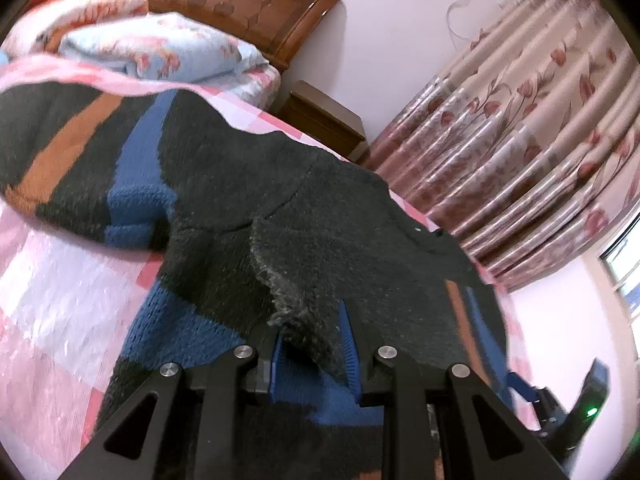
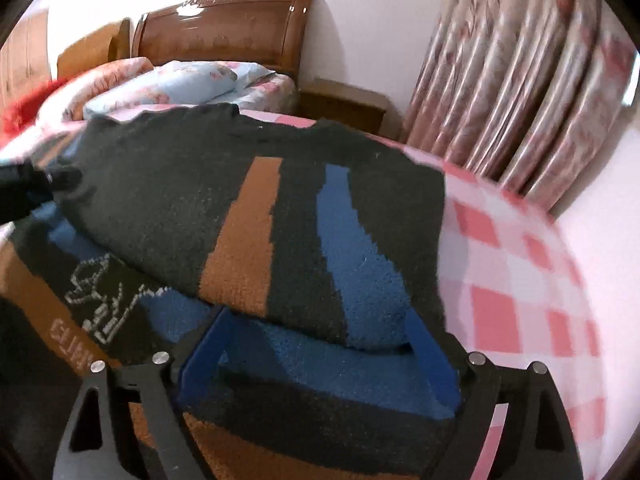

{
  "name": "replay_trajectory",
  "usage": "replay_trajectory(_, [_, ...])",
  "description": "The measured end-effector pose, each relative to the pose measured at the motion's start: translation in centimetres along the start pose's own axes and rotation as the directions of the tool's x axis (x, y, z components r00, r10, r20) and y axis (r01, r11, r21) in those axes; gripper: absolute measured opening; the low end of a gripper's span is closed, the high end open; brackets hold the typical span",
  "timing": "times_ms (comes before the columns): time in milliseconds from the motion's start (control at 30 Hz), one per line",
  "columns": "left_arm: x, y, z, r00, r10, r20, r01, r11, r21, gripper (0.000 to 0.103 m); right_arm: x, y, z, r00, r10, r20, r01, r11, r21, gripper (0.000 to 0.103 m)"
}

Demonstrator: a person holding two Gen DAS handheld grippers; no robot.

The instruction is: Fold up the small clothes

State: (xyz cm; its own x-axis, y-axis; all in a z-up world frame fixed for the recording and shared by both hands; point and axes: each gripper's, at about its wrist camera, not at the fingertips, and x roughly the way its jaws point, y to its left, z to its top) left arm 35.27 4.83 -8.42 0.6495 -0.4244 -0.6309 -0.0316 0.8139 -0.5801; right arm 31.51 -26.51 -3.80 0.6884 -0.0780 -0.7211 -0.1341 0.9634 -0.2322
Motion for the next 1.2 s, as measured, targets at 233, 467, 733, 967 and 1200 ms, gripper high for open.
replay_trajectory(233, [-8.2, 12.2, -0.4, 0.972, -0.070, 0.222, 0.166, 0.879, -0.447, 0.026, -0.2, -0.4, -0.4, 1.000, -0.020, -0.009, 0.020, 0.999, 0.036, 0.103])
replay_trajectory(467, [-11.5, 23.5, 3.6, 0.961, 0.069, 0.269, 0.120, 0.768, -0.628, 0.026, 0.0, -0.3, -0.1, 1.000, -0.018, -0.011, 0.019, 0.999, 0.040, 0.103])
replay_trajectory(733, [-9.3, 27.6, 6.9, 0.954, 0.005, 0.298, 0.212, 0.690, -0.692, 0.009, 0.2, -0.5, 0.1, 1.000, -0.006, -0.014, 0.007, 0.999, 0.052, 0.103])
replay_trajectory(967, [-13.8, 16.4, 8.0, 0.893, -0.025, 0.449, 0.263, 0.838, -0.477, 0.009, 0.3, -0.5, 0.1, 1.000, 0.004, -0.015, -0.003, 0.998, 0.062, 0.103])
replay_trajectory(1200, [-9.2, -8.0, 5.9, 0.926, -0.286, 0.244, 0.253, 0.954, 0.160, 0.010, 0.2, -0.7, 0.0, 1.000, 0.002, -0.008, -0.002, 0.998, 0.061, 0.103])
